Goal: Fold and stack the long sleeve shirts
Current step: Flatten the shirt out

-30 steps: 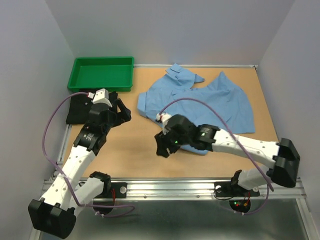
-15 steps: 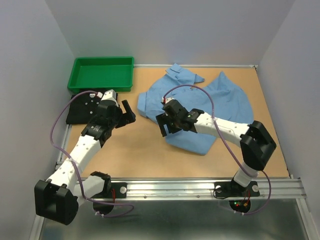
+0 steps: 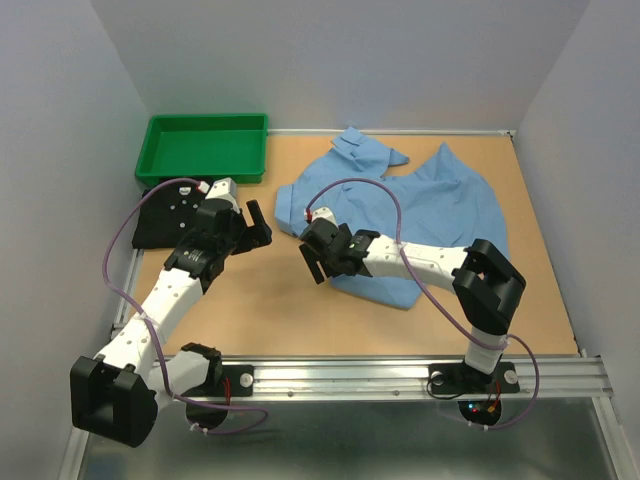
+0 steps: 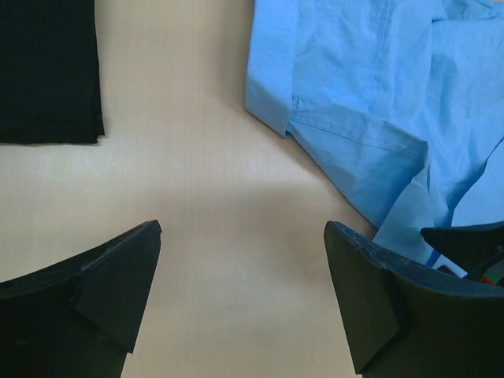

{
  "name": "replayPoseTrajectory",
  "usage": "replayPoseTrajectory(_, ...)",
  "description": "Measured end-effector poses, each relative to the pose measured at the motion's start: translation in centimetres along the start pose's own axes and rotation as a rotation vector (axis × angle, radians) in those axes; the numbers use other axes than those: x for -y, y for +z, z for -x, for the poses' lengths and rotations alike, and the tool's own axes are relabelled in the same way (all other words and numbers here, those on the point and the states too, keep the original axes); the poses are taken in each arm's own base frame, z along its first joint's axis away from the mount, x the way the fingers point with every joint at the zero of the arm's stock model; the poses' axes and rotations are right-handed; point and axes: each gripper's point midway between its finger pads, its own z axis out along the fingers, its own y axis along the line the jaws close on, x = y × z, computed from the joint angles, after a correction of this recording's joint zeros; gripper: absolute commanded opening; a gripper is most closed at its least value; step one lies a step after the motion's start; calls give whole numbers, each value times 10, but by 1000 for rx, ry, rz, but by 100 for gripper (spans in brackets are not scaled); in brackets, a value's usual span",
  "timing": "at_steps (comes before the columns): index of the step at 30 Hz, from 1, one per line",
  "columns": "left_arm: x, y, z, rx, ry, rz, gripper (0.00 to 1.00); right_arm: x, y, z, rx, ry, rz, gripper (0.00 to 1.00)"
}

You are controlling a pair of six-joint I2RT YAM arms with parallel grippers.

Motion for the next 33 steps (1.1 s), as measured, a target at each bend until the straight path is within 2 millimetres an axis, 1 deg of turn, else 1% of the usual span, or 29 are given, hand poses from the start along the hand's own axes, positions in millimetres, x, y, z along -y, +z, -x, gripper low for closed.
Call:
replayPoseTrajectory(2,0,0,1,3,3,2,96,-6,-4,-2,18,-31,-42,81)
replayPoseTrajectory(3,-1,0,1,4,4,5,96,-13,-6,-5,21,-53,-52,81)
replayPoseTrajectory(4,-2,0,1,7,5,11,96,-16,-7,-8,23,-71,-71,76)
replayPoseTrajectory(7,-5,0,2,16,3,22,96,-25,-5,-24,-1,-123,-90,70)
replayPoseTrajectory(8,-6,0,1,17,2,26,96,-25,-4,-27,-11,-134,-96,66)
replayPoseTrajectory(10,-7,-1,0,23,-6,32,95,-22,-3,-31,-26,-142,-109,64)
replayPoseTrajectory(13,-9,-2,-1,28,-13,36,95,-18,-3,-32,-30,-148,-120,61)
replayPoseTrajectory(17,-13,-3,-5,30,-18,48,95,-16,-1,-34,-39,-156,-128,59)
replayPoseTrajectory(19,-15,-3,-6,29,-20,55,95,-14,2,-39,-50,-167,-133,58)
replayPoseTrajectory(22,-15,-4,-6,31,-20,56,95,-10,7,-51,-81,-195,-146,56)
replayPoseTrajectory(24,-15,-4,-6,31,-20,56,95,-9,9,-53,-84,-205,-149,52)
replayPoseTrajectory(25,-15,-4,-6,31,-20,57,95,-10,9,-53,-83,-209,-146,47)
replayPoseTrajectory(27,-16,-4,-6,31,-20,57,95,-10,10,-54,-86,-214,-144,43)
replayPoseTrajectory(29,-16,-4,-6,31,-20,57,95,-10,11,-55,-88,-217,-143,35)
replayPoseTrajectory(31,-15,-4,-6,30,-21,56,95,-11,12,-55,-88,-216,-136,30)
replayPoseTrajectory(32,-15,-4,-6,30,-20,56,95,-11,13,-56,-90,-212,-132,21)
replayPoseTrajectory(33,-15,-4,-6,30,-20,56,95,-11,14,-56,-90,-211,-130,14)
